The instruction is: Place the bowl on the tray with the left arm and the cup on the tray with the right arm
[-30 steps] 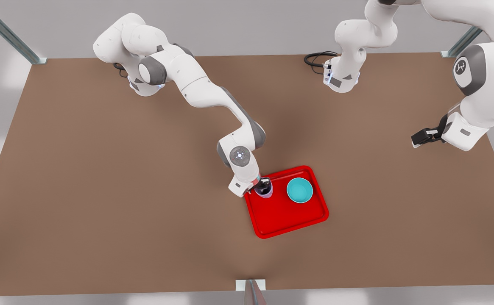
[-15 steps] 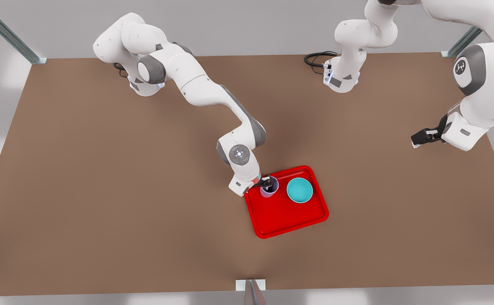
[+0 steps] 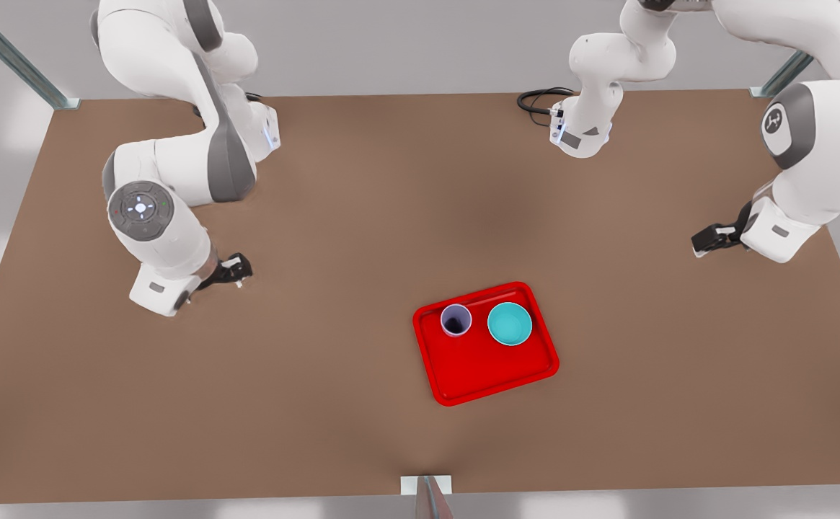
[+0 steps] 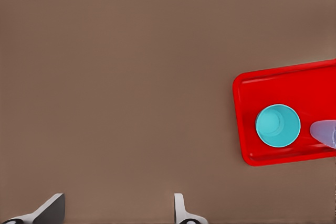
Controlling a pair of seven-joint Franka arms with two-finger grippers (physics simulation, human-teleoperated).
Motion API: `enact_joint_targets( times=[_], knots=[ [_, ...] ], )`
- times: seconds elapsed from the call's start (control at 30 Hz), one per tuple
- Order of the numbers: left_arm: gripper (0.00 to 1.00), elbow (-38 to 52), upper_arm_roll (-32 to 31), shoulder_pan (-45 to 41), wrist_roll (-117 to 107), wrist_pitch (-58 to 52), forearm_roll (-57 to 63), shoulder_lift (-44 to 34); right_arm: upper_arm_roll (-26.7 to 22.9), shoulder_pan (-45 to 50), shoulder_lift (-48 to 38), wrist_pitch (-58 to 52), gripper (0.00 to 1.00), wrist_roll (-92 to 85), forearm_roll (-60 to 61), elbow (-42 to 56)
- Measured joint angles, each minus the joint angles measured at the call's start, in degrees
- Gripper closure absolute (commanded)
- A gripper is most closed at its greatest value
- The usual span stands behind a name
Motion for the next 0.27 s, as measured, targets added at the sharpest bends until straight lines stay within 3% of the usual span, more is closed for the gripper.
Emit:
enact_joint_targets(
  times=[0.1, 0.27],
  knots=[
    [0.00, 0.0, 0.0, 0.0, -0.1, 0.7, -0.3, 1.3, 6.0, -9.3, -11.2, 5.3, 0.00, 2.9, 0.0, -12.9],
    [0.00, 0.1, -0.3, 0.0, 0.1, 0.6, -0.3, 1.2, 6.1, -9.4, -11.6, 4.6, 0.00, 3.1, 0.1, -13.1]
  ],
)
